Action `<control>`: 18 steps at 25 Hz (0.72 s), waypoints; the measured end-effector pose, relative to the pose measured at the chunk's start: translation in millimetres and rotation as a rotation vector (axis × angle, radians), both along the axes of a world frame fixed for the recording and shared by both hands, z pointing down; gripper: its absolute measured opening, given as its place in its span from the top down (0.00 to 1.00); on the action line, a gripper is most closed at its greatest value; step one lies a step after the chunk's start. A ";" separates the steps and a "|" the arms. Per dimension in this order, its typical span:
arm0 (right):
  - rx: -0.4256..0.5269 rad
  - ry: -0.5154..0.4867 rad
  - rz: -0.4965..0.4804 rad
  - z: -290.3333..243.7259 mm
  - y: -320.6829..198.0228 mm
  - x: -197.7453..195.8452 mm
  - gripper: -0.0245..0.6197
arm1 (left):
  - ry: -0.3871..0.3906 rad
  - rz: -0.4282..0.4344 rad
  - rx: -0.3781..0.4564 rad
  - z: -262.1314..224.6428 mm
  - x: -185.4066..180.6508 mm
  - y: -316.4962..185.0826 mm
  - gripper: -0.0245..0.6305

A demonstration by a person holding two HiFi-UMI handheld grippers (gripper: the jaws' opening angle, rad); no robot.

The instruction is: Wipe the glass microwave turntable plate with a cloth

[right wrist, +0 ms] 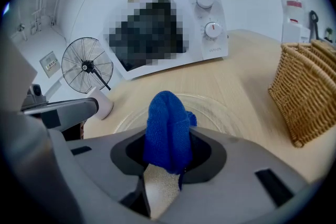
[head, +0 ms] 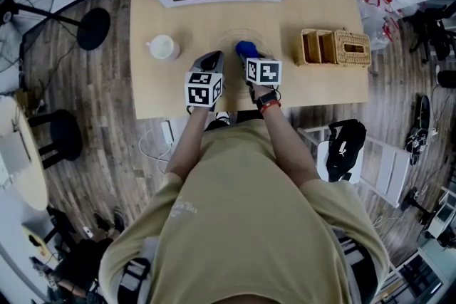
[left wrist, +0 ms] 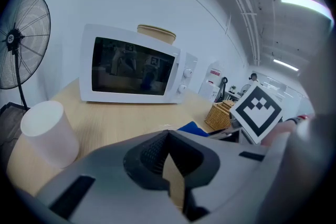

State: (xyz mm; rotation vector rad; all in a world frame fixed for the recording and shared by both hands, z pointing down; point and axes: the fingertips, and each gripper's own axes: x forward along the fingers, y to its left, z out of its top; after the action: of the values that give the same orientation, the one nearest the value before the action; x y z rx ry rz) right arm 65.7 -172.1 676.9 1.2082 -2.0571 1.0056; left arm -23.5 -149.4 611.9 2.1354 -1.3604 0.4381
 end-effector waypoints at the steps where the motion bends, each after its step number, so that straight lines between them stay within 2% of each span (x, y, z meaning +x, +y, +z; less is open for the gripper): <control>1: 0.000 0.001 0.006 -0.4 -0.5 3.2 0.73 | 0.000 0.006 0.001 -0.4 2.6 -0.8 0.93; 18: 0.009 0.025 0.111 -0.7 -5.9 58.7 0.74 | 0.004 0.059 -0.004 3.6 27.6 -6.5 0.93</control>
State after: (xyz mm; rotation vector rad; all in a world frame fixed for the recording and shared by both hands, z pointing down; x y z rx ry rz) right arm 124.4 -178.0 676.2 1.3453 -1.9962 1.0277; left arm 4.1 -155.8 615.5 2.1771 -1.2955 0.4591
